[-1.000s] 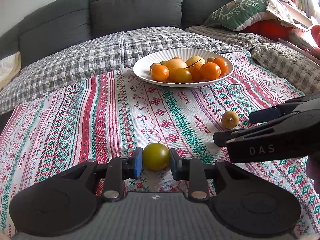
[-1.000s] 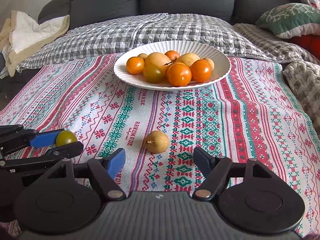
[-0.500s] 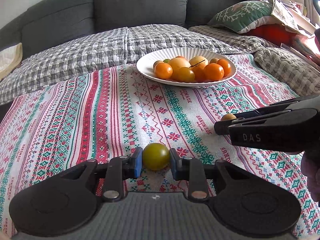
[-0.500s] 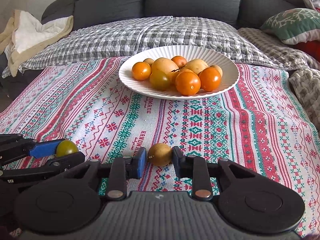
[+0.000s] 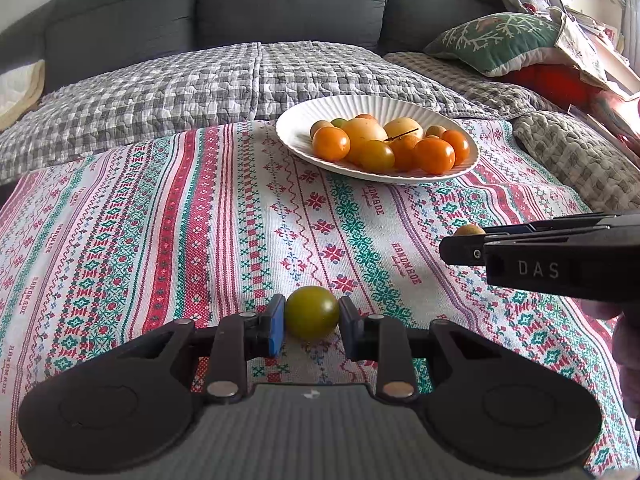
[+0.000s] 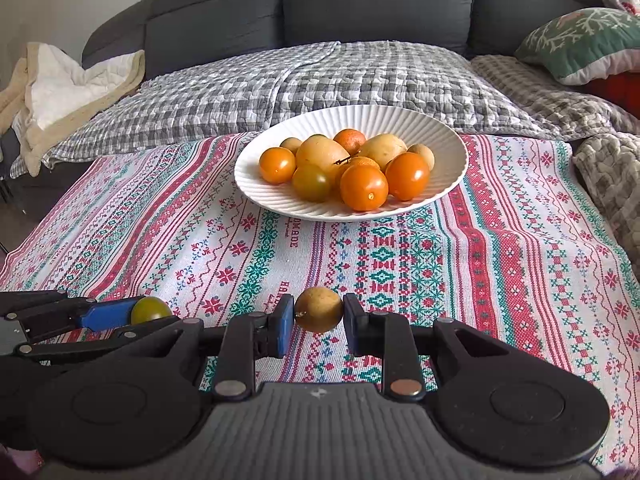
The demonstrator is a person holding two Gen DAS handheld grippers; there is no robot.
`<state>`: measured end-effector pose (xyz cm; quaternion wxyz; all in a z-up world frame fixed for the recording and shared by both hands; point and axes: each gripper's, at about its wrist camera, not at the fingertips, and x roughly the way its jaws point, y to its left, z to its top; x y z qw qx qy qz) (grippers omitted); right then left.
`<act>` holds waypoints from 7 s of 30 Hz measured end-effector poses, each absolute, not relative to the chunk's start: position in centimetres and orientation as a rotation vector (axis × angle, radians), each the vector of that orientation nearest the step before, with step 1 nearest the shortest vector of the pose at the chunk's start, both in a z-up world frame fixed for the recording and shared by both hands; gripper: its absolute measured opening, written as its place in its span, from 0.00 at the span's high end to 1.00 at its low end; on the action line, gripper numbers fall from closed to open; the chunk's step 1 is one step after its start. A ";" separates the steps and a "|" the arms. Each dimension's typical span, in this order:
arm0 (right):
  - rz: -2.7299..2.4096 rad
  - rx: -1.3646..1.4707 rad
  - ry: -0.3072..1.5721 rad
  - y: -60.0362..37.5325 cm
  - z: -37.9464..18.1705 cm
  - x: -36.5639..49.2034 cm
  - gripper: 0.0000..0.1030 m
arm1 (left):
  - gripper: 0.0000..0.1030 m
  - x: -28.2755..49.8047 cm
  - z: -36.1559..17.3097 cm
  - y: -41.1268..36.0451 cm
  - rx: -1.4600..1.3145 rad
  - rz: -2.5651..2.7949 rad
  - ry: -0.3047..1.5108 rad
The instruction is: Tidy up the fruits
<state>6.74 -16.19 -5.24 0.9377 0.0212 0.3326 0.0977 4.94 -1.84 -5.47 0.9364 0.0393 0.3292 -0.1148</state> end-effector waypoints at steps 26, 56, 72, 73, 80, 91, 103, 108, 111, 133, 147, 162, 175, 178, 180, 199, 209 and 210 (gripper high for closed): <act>0.184 0.231 0.579 -20.9 -1.3 8.7 0.77 | 0.83 10.3 -1.6 -5.2 0.045 -0.345 0.617; 0.159 0.235 0.546 -24.5 -1.8 18.8 0.77 | 0.82 25.2 -1.3 -9.7 0.082 -0.373 0.621; 0.131 0.295 0.561 -24.4 -3.4 19.6 0.77 | 0.82 27.0 -2.2 -10.2 0.113 -0.373 0.630; 0.129 0.287 0.561 -24.2 -3.4 19.6 0.77 | 0.82 27.1 -2.2 -10.2 0.109 -0.374 0.632; 0.123 0.279 0.561 -23.9 -3.4 19.7 0.75 | 0.75 27.2 -2.5 -10.2 0.116 -0.366 0.619; 0.114 0.294 0.559 -23.3 -2.9 19.7 0.55 | 0.49 26.3 -1.8 -9.0 0.124 -0.357 0.586; 0.108 0.193 0.541 -23.5 -0.3 16.5 0.32 | 0.26 23.6 0.6 -7.4 0.077 -0.307 0.584; 0.077 0.216 0.555 -24.7 0.5 14.4 0.21 | 0.21 21.2 1.5 -6.9 0.054 -0.290 0.610; 0.056 0.236 0.573 -25.5 0.5 12.9 0.19 | 0.14 18.9 1.8 -6.7 0.043 -0.276 0.615; -0.012 0.186 0.726 -25.2 0.3 3.4 0.05 | 0.07 5.9 0.9 -5.8 0.027 -0.148 0.810; -0.024 0.075 0.769 -22.4 0.3 0.7 0.01 | 0.07 0.5 1.2 -4.7 0.093 0.003 0.818; -0.017 0.026 0.783 -20.8 0.5 0.7 0.01 | 0.07 0.5 1.1 -3.9 0.045 0.045 0.861; -0.052 0.023 0.773 -21.3 0.5 0.3 0.01 | 0.07 0.3 1.1 -4.0 0.062 0.047 0.861; -0.055 0.009 0.771 -21.2 0.5 0.2 0.00 | 0.07 0.3 1.0 -4.1 0.071 0.054 0.858; -0.057 0.001 0.765 -21.2 0.6 0.2 0.00 | 0.07 0.4 1.0 -4.1 0.075 0.058 0.859; -0.064 -0.009 0.766 -21.3 0.5 0.3 0.00 | 0.07 0.3 1.1 -4.0 0.070 0.058 0.855; -0.062 -0.010 0.765 -21.4 0.5 0.3 0.00 | 0.07 0.3 0.9 -3.9 0.078 0.058 0.855; -0.063 -0.010 0.766 -21.4 0.5 0.3 0.00 | 0.07 0.3 0.9 -3.9 0.079 0.058 0.855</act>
